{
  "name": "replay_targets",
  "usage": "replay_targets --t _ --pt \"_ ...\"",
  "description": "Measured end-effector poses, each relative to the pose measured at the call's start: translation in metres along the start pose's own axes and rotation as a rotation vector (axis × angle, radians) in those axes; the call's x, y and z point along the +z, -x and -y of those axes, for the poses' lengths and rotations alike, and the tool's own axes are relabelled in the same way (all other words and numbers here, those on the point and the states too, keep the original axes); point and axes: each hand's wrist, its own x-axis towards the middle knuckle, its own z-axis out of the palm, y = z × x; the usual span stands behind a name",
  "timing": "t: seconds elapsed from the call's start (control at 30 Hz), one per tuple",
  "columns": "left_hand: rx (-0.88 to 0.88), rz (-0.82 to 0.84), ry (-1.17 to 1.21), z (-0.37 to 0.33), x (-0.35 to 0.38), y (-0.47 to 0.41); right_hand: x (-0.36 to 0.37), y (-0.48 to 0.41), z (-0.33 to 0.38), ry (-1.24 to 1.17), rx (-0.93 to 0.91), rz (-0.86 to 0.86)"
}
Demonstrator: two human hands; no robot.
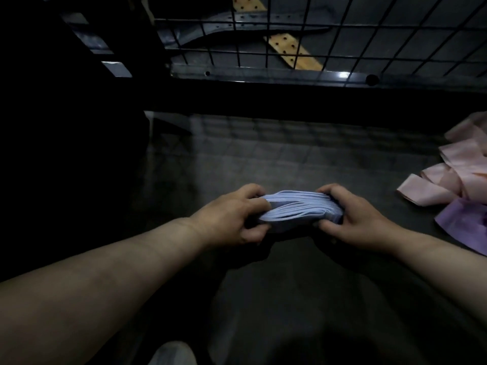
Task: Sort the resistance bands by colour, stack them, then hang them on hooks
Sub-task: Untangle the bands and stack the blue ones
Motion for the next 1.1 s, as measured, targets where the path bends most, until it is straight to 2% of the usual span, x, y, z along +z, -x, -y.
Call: replay_targets --t 0.1,0.17,0.23,0.3,0.37,0.5,0.67,0.77,0.9,1.0,1.1 --pt "-0.188 0.001 0.224 -0.002 -0.004 0.002 -0.01 -0.012 0.017 -0.08 0.064 0.122" --pt "-0.353 0.06 0.365 -0.002 -0.007 0.001 -0.012 -0.019 0.022 -0.121 0.167 0.19" --pt "-0.418 0.139 0.397 0.0 -0.008 0.003 -0.011 -0.023 0.023 -0.192 0.277 0.222" --pt "-0.418 0.145 0.342 -0.001 -0.005 0.005 -0.009 -0.026 0.025 -0.251 0.338 0.229" --pt "-0.411 0.059 0.362 -0.001 -0.002 0.005 -0.006 -0.027 0.03 -0.303 0.363 0.235" --pt "-0.461 -0.032 0.612 0.001 -0.003 0.006 -0.008 -0.024 0.045 -0.552 0.422 0.293" --pt "-0.448 -0.084 0.699 0.006 -0.012 0.006 -0.01 -0.03 0.054 -0.573 0.399 0.245" --pt "-0.456 -0.104 0.659 0.015 -0.025 0.004 -0.007 -0.037 0.061 -0.558 0.369 0.224" --pt "-0.468 -0.007 0.621 0.035 -0.049 -0.005 -0.002 -0.052 0.078 -0.455 0.316 0.143" --pt "-0.458 0.093 0.484 0.057 -0.08 -0.014 0.0 -0.074 0.093 -0.387 0.271 0.083" --pt "-0.515 0.225 0.569 0.066 -0.108 -0.023 -0.001 -0.099 0.099 -0.416 0.278 0.016"
